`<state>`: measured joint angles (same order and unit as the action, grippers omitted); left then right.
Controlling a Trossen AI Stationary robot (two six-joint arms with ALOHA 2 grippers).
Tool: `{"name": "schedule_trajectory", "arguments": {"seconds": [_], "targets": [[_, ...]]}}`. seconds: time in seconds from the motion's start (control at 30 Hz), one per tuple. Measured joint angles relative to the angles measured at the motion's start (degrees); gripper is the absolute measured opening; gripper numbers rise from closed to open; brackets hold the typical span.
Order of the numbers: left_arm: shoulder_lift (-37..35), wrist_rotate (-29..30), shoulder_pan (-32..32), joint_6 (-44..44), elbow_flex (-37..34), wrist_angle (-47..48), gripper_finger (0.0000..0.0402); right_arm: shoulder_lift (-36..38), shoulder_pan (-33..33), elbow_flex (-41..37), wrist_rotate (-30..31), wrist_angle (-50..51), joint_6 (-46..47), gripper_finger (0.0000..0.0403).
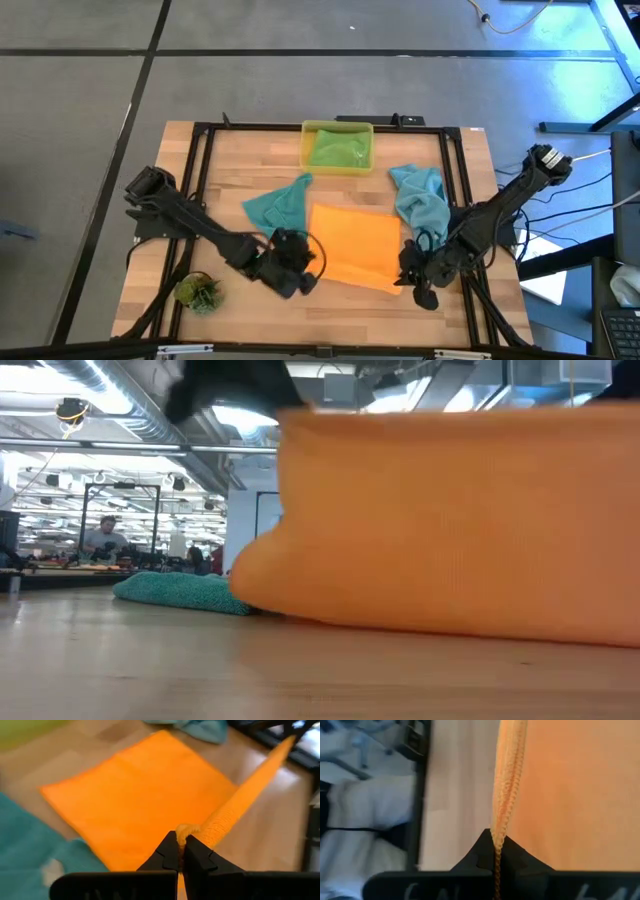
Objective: Fold microfiber towels
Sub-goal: Fold the orange microfiber cloth
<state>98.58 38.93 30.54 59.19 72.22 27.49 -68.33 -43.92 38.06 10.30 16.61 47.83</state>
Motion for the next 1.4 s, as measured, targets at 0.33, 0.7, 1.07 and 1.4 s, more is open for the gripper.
{"name": "schedule_trajectory", "arguments": {"seconds": [0.33,0.7,1.07,1.4], "targets": [[0.6,0.1,-10.6,-13.2,0.0,-1.0,0.0,0.6,3.5,0.0,11.0,17.2,6.9,0.0],[6.8,-4.9,-21.8,-17.8,0.0,-0.4,0.0,-0.2,13.6,-3.9,16.0,19.1,4.2,0.0],[7.8,-3.1,-23.5,-19.1,0.0,3.6,0.0,-0.1,23.7,-15.1,11.1,-1.0,-4.8,0.0],[7.8,-6.6,-25.8,-19.1,0.0,5.1,0.0002,-0.1,27.5,-15.8,9.3,-2.6,-8.2,0.0]]}}
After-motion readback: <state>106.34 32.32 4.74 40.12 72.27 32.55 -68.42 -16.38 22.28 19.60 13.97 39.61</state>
